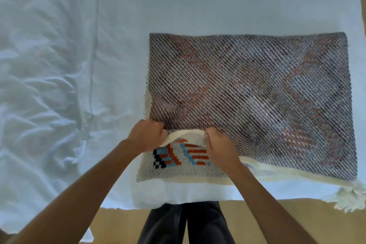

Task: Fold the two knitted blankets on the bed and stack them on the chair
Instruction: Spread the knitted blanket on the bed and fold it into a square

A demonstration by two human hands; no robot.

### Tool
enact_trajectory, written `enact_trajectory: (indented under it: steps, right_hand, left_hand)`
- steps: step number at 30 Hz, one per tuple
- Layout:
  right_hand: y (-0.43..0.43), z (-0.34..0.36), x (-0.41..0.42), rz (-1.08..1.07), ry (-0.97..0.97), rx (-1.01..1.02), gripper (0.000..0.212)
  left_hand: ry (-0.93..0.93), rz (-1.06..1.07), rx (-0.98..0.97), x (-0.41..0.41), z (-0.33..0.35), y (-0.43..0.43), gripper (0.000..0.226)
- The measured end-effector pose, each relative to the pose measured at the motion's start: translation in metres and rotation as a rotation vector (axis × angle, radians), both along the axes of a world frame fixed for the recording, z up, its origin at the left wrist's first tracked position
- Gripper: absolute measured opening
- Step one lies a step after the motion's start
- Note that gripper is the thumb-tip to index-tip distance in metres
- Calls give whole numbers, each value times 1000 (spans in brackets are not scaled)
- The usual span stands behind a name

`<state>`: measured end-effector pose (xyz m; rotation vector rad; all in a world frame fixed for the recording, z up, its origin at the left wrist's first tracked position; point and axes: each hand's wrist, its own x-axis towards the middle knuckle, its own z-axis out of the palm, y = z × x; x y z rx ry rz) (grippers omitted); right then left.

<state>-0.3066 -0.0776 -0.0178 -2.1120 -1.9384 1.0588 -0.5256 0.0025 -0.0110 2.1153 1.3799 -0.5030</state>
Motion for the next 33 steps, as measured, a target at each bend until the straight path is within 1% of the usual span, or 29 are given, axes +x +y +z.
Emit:
enact_trajectory:
  steps: [3,5,7,9,11,13,14,16,19,21,22,24,27,28,29,31,33]
  right_hand:
    - [-5,-4,-8,40,21,22,20]
    - [-8,-6,-8,72,50,11,21]
    - [-11,-7,-8,124,39,-16,23]
    - [-13,-5,-7,136,51,8,19]
    - [-11,-1,-8,103,91,37,17]
    - [-7,4,-11,79,121,33,20]
    - [-6,6,-11,75,134,32,22]
    - [-4,11,-10,72,126,45,24]
    - [-3,16,-2,42,74,99,20]
    - [-4,18,2,30,54,111,13]
    - [-4,18,1,57,41,105,8]
    - [-7,17,-3,109,25,106,7]
    - [-10,19,-8,26,33,169,15]
    - [-12,19,-8,17,29,175,17]
    - [-15,17,-9,49,16,156,17]
    - [-23,14,-10,148,-12,94,16]
    - [-27,12,-10,138,-15,95,18]
  left_hand:
    - [35,41,-44,-4,-4,-12,27]
    - [84,0,-51,-4,-2,-15,29]
    - [114,-34,6,-4,0,-19,40]
    - [44,59,64,0,4,-27,56]
    - [-6,33,109,11,8,-37,67]
    - [-20,-21,130,21,4,-44,60]
    - [-19,-7,145,24,1,-45,52]
    - [-13,94,182,26,-3,-41,39]
    - [37,215,229,18,0,-36,35]
    - [78,248,258,6,4,-37,35]
    - [80,248,272,0,7,-38,35]
    - [2,247,305,-8,15,-42,34]
    - [-209,277,397,-10,31,-49,32]
    - [-241,290,429,-11,33,-50,32]
    - [-230,281,404,-13,33,-51,33]
    - [-98,239,272,-18,28,-57,37]
    - [8,276,207,-24,21,-63,42]
